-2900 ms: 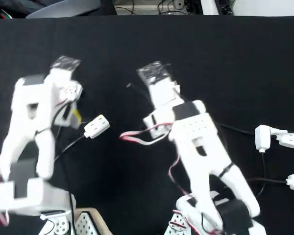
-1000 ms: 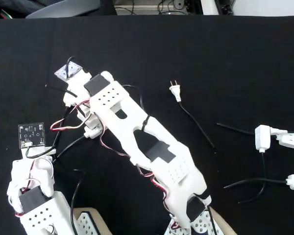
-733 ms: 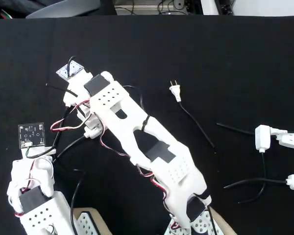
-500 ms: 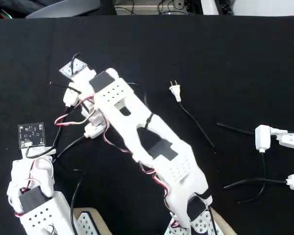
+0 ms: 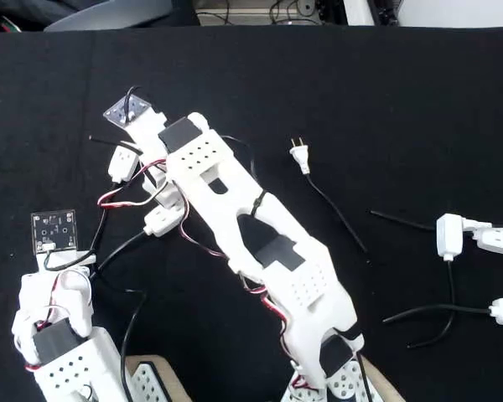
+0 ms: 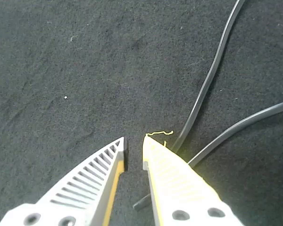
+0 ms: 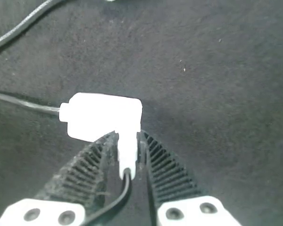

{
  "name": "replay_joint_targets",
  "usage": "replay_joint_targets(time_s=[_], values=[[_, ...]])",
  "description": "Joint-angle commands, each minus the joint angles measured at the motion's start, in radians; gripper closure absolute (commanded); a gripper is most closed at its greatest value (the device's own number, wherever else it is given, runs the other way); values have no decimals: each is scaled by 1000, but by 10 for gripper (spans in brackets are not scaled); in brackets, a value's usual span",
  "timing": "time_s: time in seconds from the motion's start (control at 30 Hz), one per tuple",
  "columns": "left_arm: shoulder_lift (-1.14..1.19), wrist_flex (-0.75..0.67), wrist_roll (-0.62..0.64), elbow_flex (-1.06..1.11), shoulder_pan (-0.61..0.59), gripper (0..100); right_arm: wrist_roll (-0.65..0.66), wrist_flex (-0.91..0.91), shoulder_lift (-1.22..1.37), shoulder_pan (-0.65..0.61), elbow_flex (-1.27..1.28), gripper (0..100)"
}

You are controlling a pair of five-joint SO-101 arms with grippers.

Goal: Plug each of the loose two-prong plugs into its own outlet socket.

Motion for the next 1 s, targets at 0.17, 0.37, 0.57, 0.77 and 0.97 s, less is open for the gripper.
replay_joint_targets(time_s=[0.17,0.37,0.57,0.77,0.97], values=[[-8,-3,5,-1,-10,923,6,-74,-7,35,45,987],[-8,-5,5,-1,-10,923,-2,-69,-13,32,96,987],[-8,-5,5,-1,-10,923,-61,-69,-13,29,97,987],[-8,-5,5,-1,-10,923,-127,-69,-10,29,101,987],[-8,-5,5,-1,-10,923,-163,-69,-8,17,101,987]])
